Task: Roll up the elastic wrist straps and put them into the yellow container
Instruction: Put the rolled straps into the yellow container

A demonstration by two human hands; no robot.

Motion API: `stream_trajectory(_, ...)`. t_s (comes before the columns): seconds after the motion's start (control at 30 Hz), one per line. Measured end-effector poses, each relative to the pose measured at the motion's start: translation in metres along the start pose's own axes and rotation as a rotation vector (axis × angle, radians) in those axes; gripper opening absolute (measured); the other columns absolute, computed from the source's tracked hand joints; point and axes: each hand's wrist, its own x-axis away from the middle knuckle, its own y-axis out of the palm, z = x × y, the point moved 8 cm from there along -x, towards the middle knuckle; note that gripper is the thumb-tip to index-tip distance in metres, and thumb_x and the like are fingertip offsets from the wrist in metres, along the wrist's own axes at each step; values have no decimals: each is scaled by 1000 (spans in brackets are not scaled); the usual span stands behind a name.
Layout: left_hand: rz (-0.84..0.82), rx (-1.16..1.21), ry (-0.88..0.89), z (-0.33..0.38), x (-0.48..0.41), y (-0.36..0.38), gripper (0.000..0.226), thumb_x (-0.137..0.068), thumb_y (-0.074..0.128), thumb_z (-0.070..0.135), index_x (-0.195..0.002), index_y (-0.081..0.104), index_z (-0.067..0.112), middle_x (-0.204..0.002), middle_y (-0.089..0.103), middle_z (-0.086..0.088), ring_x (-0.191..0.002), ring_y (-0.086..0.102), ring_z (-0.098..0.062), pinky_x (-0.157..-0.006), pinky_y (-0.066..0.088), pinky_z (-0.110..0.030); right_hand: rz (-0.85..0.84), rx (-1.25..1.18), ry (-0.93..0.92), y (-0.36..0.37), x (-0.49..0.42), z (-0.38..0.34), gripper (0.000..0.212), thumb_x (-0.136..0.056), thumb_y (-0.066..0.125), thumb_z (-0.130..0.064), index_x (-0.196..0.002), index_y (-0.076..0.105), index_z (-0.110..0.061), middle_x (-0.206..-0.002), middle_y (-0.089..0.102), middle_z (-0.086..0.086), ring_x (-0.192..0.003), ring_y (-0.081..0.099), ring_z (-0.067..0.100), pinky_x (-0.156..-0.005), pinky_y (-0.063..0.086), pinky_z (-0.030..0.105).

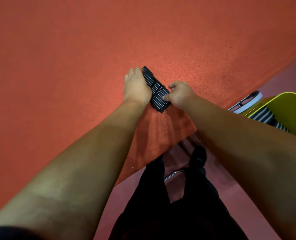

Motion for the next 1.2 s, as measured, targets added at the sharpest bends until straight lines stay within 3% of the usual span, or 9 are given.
stream_trajectory(0.17,-86,-77,29,-4,-1,13,41,-89,67,18,-130,61,15,-127,56,-10,-120,48,-35,-103,40,-38,-22,37,21,4,-2,2,48,-86,88,-24,-128,67,-14,-139,47,9,-119,61,28,-106,53,41)
stream_trajectory(0.23,-86,-64,19,-7,4,13,39,-89,68,23,-127,61,15,-127,54,-11,-118,49,-35,-102,41,-38,-26,13,19,5,2,0,46,-82,89,-22,-119,62,-15,-130,56,9,-113,64,27,-95,55,39)
stream_trajectory(0.33,-88,-26,6,-7,14,13,36,-87,69,25,-121,60,15,-125,52,-11,-117,51,-36,-100,44,-39,-81,-49,-25,10,15,-6,48,-82,88,-17,-111,50,-17,-105,62,4,-93,61,20,-69,45,34)
stream_trajectory(0.4,-101,-11,7,-4,21,14,35,-86,70,26,-118,59,16,-125,51,-11,-117,52,-35,-98,45,-38,-89,-78,-44,13,24,-7,49,-81,87,-13,-109,48,-19,-96,61,2,-84,59,18,-63,44,33)
stream_trajectory(0.53,-117,-23,1,9,35,11,42,-81,73,25,-118,58,14,-129,52,-12,-121,55,-35,-103,51,-44,-67,-194,-48,8,46,1,53,-80,83,-10,-119,49,-19,-105,67,10,-91,75,32,-74,66,51)
stream_trajectory(0.7,-129,-41,53,52,49,9,51,-78,82,25,-121,59,12,-129,53,-13,-120,58,-38,-102,50,-42,-55,-279,-61,-31,72,25,62,-85,79,-6,-133,52,-33,-99,62,6,-86,72,27,-77,68,53)
stream_trajectory(0.8,-153,-31,125,99,63,13,47,-79,83,25,-117,57,15,-121,52,-11,-111,59,-37,-96,50,-41,-16,-297,-85,-73,92,42,44,-88,75,-4,-118,62,-34,-108,64,6,-89,68,23,-82,68,49)
stream_trajectory(0.93,-197,40,232,175,85,26,45,-78,79,17,-116,54,16,-115,49,-8,-104,58,-35,-91,50,-41,63,-307,-83,-138,121,74,28,-89,75,-4,-97,64,-28,-99,66,4,-87,68,24,-82,67,50)
stream_trajectory(1.2,-355,-65,381,306,144,89,45,-79,80,27,-110,48,24,-104,65,-7,-96,63,-34,-74,41,-34,157,-291,103,-237,181,193,11,-94,74,-7,-93,67,-15,-105,71,14,-103,74,34,-87,67,53)
